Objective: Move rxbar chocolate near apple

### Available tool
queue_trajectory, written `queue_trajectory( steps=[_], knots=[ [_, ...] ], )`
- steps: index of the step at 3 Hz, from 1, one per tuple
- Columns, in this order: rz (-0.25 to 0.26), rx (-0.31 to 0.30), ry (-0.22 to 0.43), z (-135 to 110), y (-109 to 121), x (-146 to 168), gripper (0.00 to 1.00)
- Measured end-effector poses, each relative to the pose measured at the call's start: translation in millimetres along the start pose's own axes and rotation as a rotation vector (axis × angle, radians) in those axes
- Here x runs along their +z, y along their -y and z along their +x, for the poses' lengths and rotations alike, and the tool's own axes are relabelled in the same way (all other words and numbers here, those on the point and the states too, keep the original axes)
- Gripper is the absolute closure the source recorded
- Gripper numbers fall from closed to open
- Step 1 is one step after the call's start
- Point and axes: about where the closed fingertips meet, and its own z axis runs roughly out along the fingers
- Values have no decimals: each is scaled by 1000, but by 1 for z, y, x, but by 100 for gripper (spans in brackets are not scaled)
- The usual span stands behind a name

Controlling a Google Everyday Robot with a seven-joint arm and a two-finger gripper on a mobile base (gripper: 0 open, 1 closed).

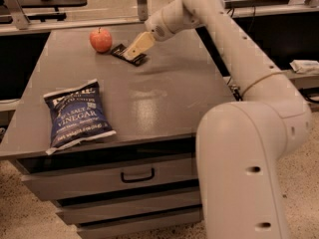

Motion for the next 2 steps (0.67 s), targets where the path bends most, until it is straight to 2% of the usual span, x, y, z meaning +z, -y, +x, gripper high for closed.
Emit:
queue_trajectory(
  steps=[2],
  knots=[
    [107, -48, 160, 28, -3, -156, 0]
  ],
)
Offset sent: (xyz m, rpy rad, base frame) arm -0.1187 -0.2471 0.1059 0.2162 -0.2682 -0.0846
